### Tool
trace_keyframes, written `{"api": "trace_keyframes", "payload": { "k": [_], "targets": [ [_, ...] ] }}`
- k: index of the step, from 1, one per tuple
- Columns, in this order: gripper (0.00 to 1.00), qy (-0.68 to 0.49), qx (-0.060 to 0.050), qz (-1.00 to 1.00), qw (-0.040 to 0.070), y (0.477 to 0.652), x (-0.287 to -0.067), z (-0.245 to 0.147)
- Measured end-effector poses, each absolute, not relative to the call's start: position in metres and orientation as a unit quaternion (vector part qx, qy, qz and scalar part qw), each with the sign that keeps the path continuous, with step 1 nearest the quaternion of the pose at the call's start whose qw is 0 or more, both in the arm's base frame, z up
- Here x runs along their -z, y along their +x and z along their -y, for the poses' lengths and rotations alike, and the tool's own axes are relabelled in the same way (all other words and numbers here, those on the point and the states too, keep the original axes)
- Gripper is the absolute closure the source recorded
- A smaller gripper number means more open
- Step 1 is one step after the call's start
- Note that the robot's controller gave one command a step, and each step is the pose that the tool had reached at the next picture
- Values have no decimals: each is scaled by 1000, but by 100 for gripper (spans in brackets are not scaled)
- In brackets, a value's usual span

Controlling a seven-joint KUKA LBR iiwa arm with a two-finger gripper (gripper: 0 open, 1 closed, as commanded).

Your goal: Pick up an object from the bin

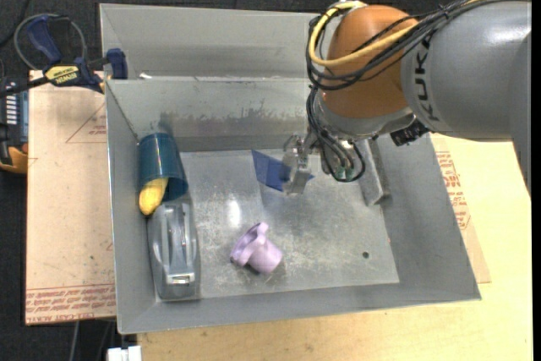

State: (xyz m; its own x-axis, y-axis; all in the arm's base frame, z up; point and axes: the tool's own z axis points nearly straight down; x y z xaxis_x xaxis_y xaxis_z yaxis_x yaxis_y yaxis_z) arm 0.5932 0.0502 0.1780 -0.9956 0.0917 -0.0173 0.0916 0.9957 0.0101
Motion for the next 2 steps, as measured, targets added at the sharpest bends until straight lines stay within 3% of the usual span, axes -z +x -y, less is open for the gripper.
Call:
{"api": "trace_keyframes", "payload": {
  "k": [1,2],
  "targets": [
    [100,69,-5,-998,4,596,-196,-48],
    [100,30,-5,-1000,8,558,-128,8]
  ]
}}
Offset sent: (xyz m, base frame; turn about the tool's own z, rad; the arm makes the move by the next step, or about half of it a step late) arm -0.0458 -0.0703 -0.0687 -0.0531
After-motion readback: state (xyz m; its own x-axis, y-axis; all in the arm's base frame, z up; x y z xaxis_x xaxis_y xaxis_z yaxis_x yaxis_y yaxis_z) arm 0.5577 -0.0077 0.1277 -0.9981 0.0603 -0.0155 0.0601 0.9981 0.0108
